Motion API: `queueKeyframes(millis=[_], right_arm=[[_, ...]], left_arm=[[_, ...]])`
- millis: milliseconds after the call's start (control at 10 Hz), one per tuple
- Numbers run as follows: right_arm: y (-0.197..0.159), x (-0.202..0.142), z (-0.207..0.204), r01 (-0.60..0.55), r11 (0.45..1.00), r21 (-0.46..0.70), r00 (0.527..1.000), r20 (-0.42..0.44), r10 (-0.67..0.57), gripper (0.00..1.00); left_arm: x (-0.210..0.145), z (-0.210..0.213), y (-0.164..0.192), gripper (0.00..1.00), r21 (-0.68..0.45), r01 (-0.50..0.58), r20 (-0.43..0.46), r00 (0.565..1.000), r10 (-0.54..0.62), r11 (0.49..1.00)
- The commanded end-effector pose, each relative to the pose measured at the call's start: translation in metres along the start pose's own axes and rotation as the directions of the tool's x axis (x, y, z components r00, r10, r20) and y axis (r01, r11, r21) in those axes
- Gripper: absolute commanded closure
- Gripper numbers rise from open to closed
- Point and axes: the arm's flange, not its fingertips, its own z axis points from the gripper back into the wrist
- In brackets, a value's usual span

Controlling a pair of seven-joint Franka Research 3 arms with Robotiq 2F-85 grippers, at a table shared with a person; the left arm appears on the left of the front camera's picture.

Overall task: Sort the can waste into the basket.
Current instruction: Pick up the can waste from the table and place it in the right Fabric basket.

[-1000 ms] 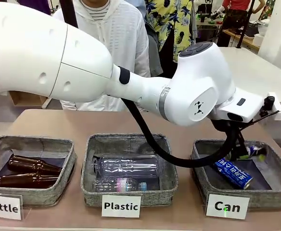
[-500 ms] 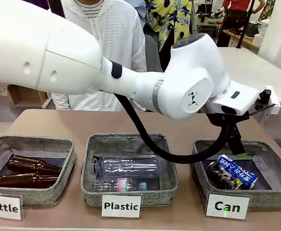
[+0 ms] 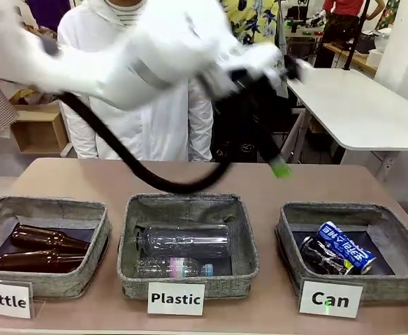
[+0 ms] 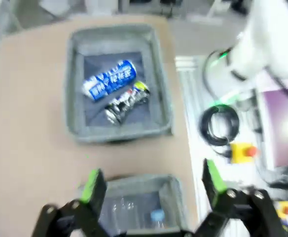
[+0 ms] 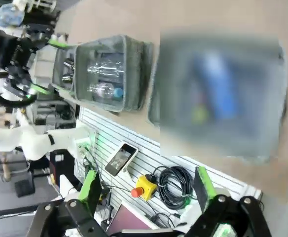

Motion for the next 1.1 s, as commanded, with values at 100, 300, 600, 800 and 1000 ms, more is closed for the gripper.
queueKeyframes(millis=[100, 300, 600, 800, 1000], right_arm=[[0.017, 0.096, -0.046, -0.064, 0.992, 0.111, 0.996, -0.062, 0.071, 0.00], [0.030, 0.139, -0.092, -0.076, 0.973, 0.218, 0.995, -0.042, 0.087, 0.00], [0.034, 0.178, -0.146, -0.106, 0.925, 0.365, 0.994, 0.001, 0.114, 0.00], [0.031, 0.186, -0.166, -0.075, 0.903, 0.423, 0.996, -0.015, 0.089, 0.00], [0.030, 0.181, -0.167, -0.076, 0.919, 0.388, 0.996, -0.013, 0.088, 0.00]], left_arm=[[-0.115, 0.119, 0.008, 0.00, -0.034, -0.191, 0.145, 0.970, 0.193, 0.981], [-0.188, 0.181, 0.017, 0.00, -0.103, -0.257, 0.247, 0.929, 0.275, 0.961], [-0.321, 0.228, 0.022, 0.00, -0.196, -0.297, 0.431, 0.830, 0.354, 0.935], [-0.417, 0.233, 0.037, 0.00, -0.257, -0.395, 0.570, 0.675, 0.468, 0.882], [-0.395, 0.237, 0.025, 0.00, -0.222, -0.376, 0.482, 0.759, 0.437, 0.899]])
